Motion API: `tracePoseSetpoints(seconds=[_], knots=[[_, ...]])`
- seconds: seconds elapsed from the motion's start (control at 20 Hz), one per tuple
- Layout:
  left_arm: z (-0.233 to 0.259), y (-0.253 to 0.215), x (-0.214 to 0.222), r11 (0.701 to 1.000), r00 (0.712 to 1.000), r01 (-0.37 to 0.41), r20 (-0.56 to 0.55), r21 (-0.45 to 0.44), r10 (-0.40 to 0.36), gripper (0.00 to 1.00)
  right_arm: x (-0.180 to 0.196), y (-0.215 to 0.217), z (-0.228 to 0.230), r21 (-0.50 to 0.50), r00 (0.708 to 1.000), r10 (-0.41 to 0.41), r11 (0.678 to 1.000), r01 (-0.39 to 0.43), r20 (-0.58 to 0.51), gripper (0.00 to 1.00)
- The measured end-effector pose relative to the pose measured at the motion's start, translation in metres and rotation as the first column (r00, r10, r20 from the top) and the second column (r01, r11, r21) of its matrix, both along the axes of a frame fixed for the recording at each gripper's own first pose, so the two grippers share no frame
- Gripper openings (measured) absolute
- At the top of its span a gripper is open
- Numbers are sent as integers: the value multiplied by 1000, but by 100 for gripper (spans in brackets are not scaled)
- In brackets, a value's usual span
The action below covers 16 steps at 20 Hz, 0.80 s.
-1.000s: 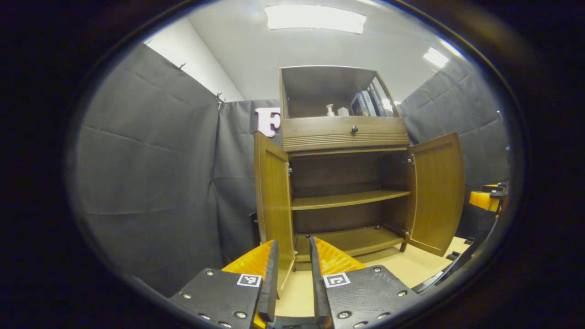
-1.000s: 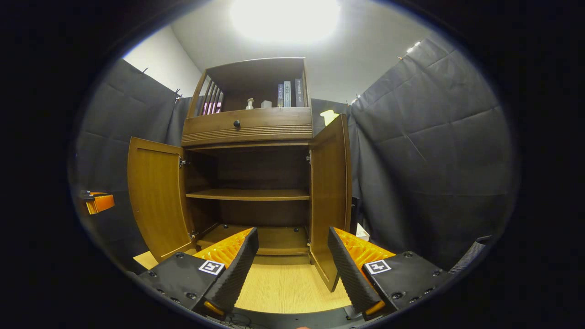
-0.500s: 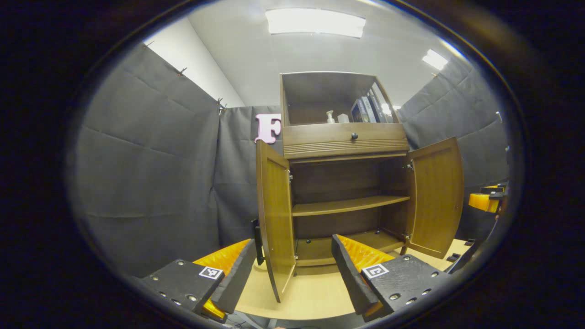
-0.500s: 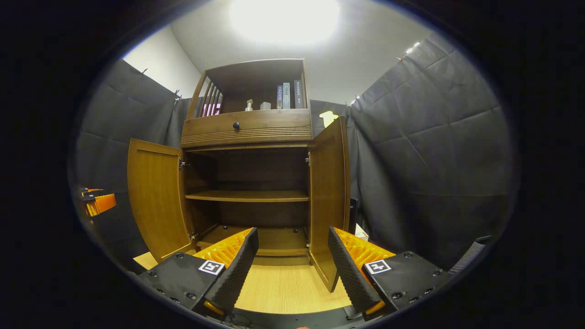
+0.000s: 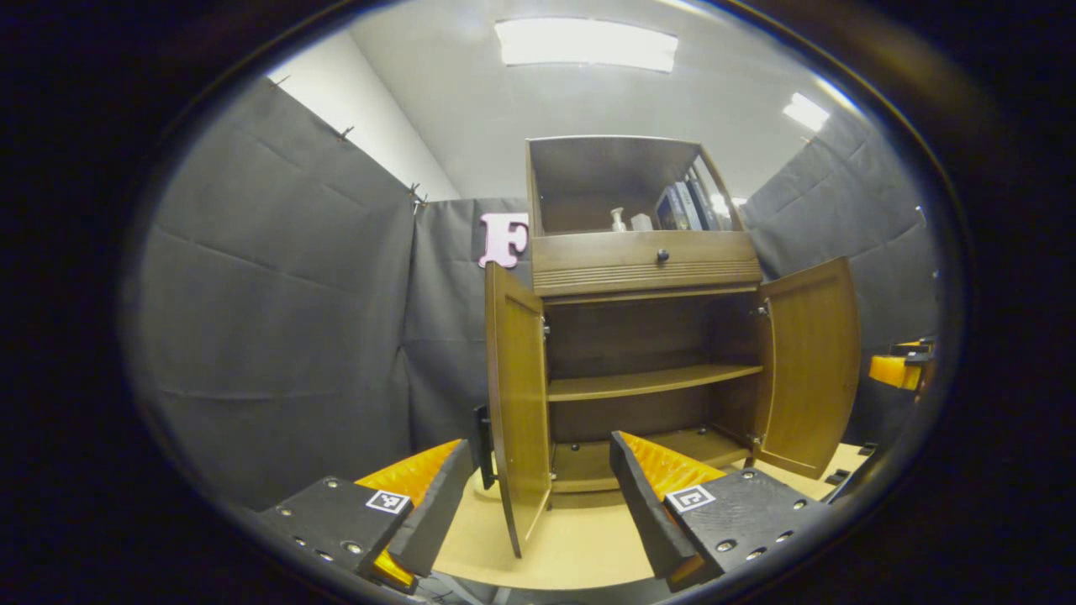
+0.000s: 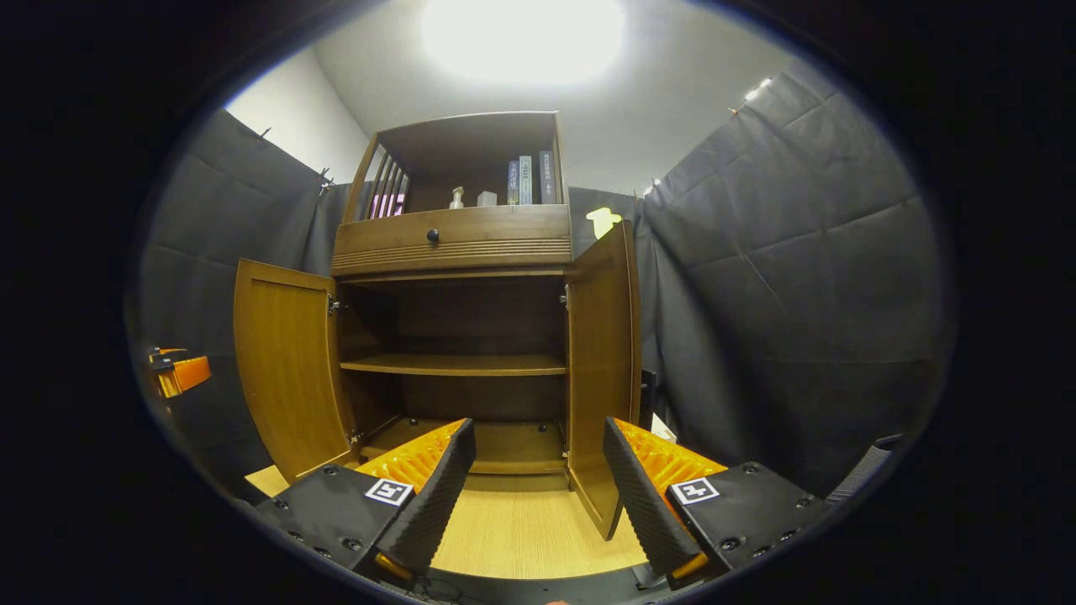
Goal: Open the right door of the double-door shoe cabinet with the right hand, and open the left door with the left hand.
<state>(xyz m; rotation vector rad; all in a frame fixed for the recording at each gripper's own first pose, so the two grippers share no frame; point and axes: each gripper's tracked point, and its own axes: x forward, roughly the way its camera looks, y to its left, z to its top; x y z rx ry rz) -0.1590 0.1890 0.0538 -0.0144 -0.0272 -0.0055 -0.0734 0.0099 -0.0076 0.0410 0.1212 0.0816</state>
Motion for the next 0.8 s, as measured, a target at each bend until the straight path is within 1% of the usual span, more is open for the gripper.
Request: tracePoseSetpoints(seconds=[0.05, 0.1, 0.15, 0.2, 0.25, 0.35, 0.45, 0.5, 0.55, 0.6, 0.65, 0.7, 0.8], knots=[[0, 0, 0, 1000, 1000, -1, 2, -1, 1, 94, 0, 0, 1, -1, 1000, 1, 1000, -1, 0, 95], [1, 1, 0, 1000, 1000, -2, 2, -4, 2, 94, 1, 0, 1, -3, 1000, 1, 1000, -1, 1, 92], [0, 1, 0, 1000, 1000, -6, 2, -7, 6, 94, 0, 0, 1, -4, 1000, 1, 1000, -1, -1, 95], [1, 2, 0, 1000, 1000, -8, 1, -10, 8, 95, 0, 0, 1, -3, 1000, 0, 1000, 0, -2, 92], [1, 2, 0, 1000, 1000, -11, 1, -14, 11, 95, 0, 0, 1, -2, 1000, 1, 1000, -1, -1, 92], [1, 2, 0, 1000, 1000, -15, 2, -15, 15, 94, 2, 0, 2, -4, 1000, -2, 1000, 2, 2, 99], [0, 3, 1, 1000, 1000, -18, -1, -12, 18, 94, 2, 1, 2, -5, 1000, -3, 1000, 3, 4, 99], [1, 3, 0, 1000, 1000, -19, -2, -11, 19, 94, 2, 2, 3, -4, 1000, -4, 1000, 4, 6, 92], [1, 2, 1, 1000, 1000, -17, -2, -10, 17, 94, 2, 3, 4, -3, 1000, -4, 1000, 4, 7, 92], [1, 3, 1, 1000, 1000, -17, -2, -8, 17, 94, 4, 4, 4, -1, 1000, -4, 1000, 4, 8, 95], [1, 3, 2, 1000, 1000, -17, -1, -5, 17, 94, 4, 5, 4, -2, 1000, -3, 1000, 3, 8, 95], [2, 3, 2, 1000, 1000, -16, -1, -3, 16, 94, 4, 6, 4, -2, 1000, -3, 1000, 3, 9, 92], [1, 4, 4, 1000, 1000, -15, -3, -1, 15, 94, 5, 8, 4, -4, 1000, -2, 1000, 2, 9, 92]])
